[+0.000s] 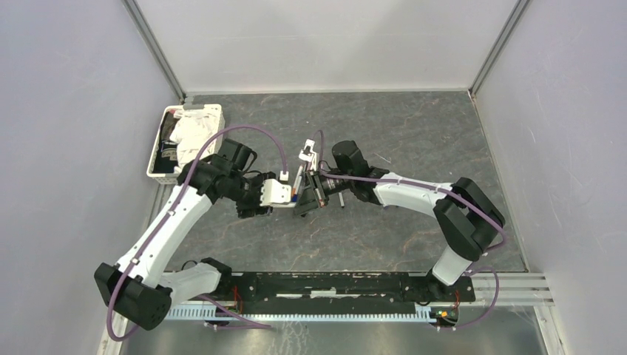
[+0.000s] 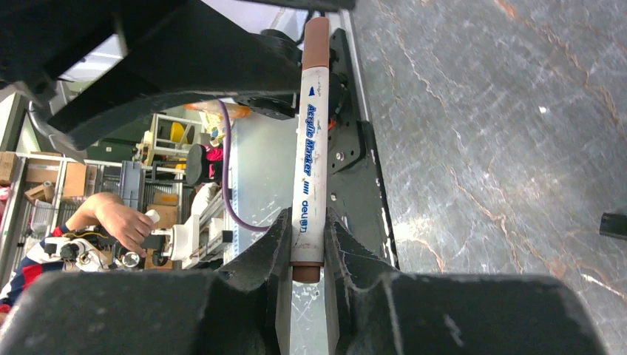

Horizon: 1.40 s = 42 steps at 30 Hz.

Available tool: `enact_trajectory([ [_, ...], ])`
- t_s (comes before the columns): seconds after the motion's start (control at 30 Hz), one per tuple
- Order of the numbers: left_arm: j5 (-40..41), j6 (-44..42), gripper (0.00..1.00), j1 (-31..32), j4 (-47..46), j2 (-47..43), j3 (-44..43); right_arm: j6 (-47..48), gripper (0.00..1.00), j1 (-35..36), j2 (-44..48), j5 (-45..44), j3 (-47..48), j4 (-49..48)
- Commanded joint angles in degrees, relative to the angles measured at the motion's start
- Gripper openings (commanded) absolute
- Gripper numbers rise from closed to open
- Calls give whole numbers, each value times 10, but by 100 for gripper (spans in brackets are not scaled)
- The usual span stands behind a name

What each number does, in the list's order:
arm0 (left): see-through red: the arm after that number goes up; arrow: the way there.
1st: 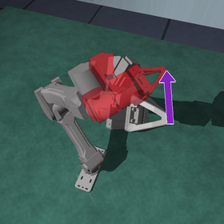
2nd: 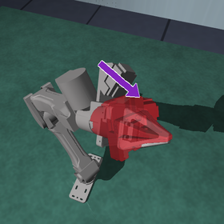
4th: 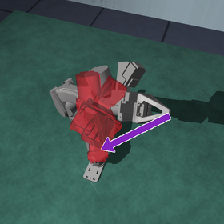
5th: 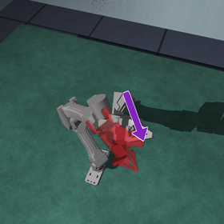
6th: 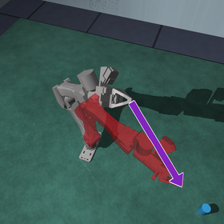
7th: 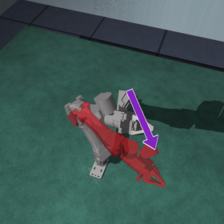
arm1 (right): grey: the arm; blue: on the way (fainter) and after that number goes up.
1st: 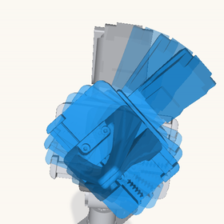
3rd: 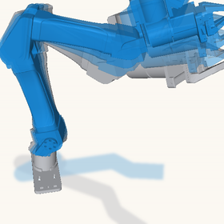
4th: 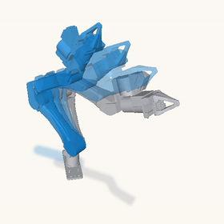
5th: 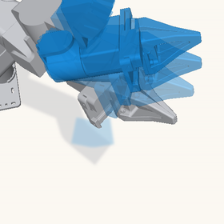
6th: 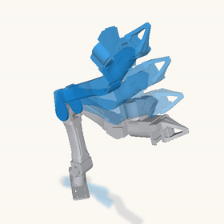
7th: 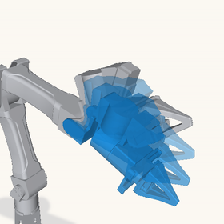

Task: Open the pen caps
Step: Open the pen cap from the pen.

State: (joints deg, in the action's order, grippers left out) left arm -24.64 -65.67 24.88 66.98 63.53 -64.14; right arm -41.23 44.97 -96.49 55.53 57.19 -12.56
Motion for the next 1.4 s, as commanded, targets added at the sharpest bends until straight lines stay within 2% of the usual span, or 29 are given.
enact_trajectory([
  [0.0, -61, 15, 65, 0, 4, 5, -11, -29, 0, -1, 28, 22, -8, -86],
  [0.07, -62, 16, 63, 0, 0, 7, -12, -34, 0, -1, 32, 19, -12, -93],
  [0.13, -63, 14, 55, 0, 9, 12, -18, -33, 0, -1, 34, 14, -15, -93],
  [0.37, -42, -4, 8, 0, 8, 6, -9, -44, 0, -3, 36, 3, -38, -114],
  [0.43, -21, -15, 2, 1, 4, 0, 5, -44, 0, -4, 36, 4, -41, -115],
  [0.47, -16, -19, 2, 0, 2, -4, 11, -42, 4, -4, 35, 5, -40, -115],
  [0.5, -14, -22, 2, 0, 1, -6, 15, -42, 16, -4, 32, 7, -36, -115],
  [0.53, -14, -27, 2, 0, 1, -8, 18, -43, 35, -3, 27, 8, -28, -112],
  [0.6, -21, -37, 2, 1, 5, -10, 21, -41, 57, -4, 7, 16, 0, -101],
  [0.67, -32, -45, 2, 1, 8, -10, 20, -34, 64, -3, -19, 22, 40, -82],
  [0.87, -25, -52, 2, 3, 14, -1, 18, -22, 72, 25, -83, 43, 141, -47],
  [1.0, -28, -54, 2, 4, 16, -2, 18, -9, 68, 43, -108, 52, 165, -27],
  [1.2, -22, -60, 2, 4, 18, -7, 15, -3, 57, 45, -92, 58, 127, -40],
  [1.3, -23, -60, 2, 4, 19, -6, 12, 4, 37, 44, -82, 56, 109, -40],
  [1.37, -25, -60, 2, 4, 21, -6, 10, 5, 16, 41, -76, 49, 100, -40],
])
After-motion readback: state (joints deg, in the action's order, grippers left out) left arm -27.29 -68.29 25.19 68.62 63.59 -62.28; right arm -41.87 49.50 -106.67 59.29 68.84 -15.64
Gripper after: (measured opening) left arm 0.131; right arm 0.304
